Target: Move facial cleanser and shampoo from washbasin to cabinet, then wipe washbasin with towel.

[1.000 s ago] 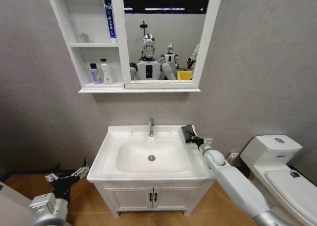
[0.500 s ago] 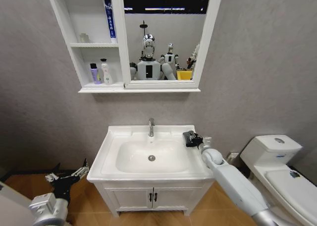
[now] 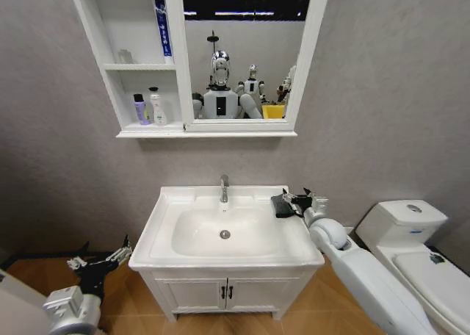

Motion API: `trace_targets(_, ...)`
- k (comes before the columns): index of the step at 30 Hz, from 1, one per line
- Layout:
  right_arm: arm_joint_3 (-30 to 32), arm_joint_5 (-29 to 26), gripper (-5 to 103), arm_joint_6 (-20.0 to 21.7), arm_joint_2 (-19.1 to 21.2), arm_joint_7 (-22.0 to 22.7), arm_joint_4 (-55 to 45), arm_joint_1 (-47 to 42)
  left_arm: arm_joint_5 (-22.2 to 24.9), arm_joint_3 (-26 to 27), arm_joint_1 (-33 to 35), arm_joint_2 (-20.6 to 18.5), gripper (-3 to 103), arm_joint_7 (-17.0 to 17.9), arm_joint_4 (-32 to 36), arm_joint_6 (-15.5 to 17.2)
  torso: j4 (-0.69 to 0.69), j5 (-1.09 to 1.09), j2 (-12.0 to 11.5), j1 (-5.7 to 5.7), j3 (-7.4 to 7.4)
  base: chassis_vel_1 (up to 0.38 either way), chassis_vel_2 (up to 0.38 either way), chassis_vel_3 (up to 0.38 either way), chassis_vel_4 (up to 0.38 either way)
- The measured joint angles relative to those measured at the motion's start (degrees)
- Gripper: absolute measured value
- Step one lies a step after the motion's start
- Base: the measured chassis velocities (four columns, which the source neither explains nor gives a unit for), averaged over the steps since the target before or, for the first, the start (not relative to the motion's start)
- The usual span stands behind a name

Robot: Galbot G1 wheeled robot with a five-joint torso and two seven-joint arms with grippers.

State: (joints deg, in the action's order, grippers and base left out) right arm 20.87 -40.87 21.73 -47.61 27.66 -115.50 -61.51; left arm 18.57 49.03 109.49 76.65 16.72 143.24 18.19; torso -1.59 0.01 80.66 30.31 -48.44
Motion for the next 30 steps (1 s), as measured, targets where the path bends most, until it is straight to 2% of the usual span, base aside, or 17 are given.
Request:
trace_targets(1,0.0,0.0,100,0.0,0.0,0.0,0.0,0.0,0.0,0.0,0.0,0.0,100,0.0,0.0,0.0,0.0,0.0,0.0,0.0,0.0,0.0,0.0,0.0,0.0)
trace_targets(4,6.2,0.4,100,3.0,0.7,2.7,-11.6,-8.9,0.0,0.0,0.0,0.0,100,0.0,0.0,0.0,0.0,-0.01,0.0,0.0,0.0,0.0,0.0,0.0,0.0)
trace_targets(5,6.2,0.4,100,3.0,0.7,2.7,-11.6,-8.9,0.0,0.0,0.0,0.0,100,0.0,0.0,0.0,0.0,-0.01,0.0,0.0,0.0,0.0,0.0,0.0,0.0)
trace_targets(8,12.1,-0.7,100,5.9,0.1,3.9,-19.4,-17.2,0.0,0.0,0.0,0.0,100,0.0,0.0,0.0,-0.01,0.0,0.0,0.0,0.0,0.0,0.0,0.0,0.0)
trace_targets(10,17.5,0.4,100,7.2,-1.8,3.7,-26.2,-25.6,0.0,0.0,0.0,0.0,100,0.0,0.0,0.0,0.0,-0.01,0.0,0.0,0.01,0.0,0.0,0.0,0.0)
trace_targets(11,17.5,0.4,100,7.2,-1.8,3.7,-26.2,-25.6,0.0,0.0,0.0,0.0,100,0.0,0.0,0.0,0.0,-0.01,0.0,0.0,0.01,0.0,0.0,0.0,0.0)
trace_targets(13,21.2,4.8,100,7.6,-5.5,2.2,-28.6,-34.6,0.0,0.0,0.0,0.0,100,0.0,0.0,0.0,-0.01,-0.01,0.0,-0.01,0.01,0.0,0.0,0.0,0.0)
trace_targets(14,21.2,4.8,100,7.6,-5.5,2.2,-28.6,-34.6,0.0,0.0,0.0,0.0,100,0.0,0.0,0.0,-0.01,-0.01,0.0,-0.01,0.01,0.0,0.0,0.0,0.0)
trace_targets(16,21.9,9.1,100,7.6,-9.3,0.9,-28.8,-40.7,0.0,0.0,0.0,0.0,100,0.0,0.0,0.0,-0.03,0.0,0.0,-0.02,0.01,0.0,0.0,0.0,0.0)
trace_targets(23,21.5,14.6,100,7.0,-14.2,-1.9,-28.5,-43.9,0.0,0.0,0.0,0.0,100,0.0,0.0,0.0,0.02,0.0,0.0,0.0,-0.01,0.0,0.0,0.0,0.0)
trace_targets(30,21.1,17.5,100,5.7,-13.5,-3.1,-28.1,-44.0,0.0,0.0,0.0,0.0,100,0.0,0.0,0.0,0.01,0.0,0.0,0.02,-0.01,0.076,-0.077,-0.092,0.089)
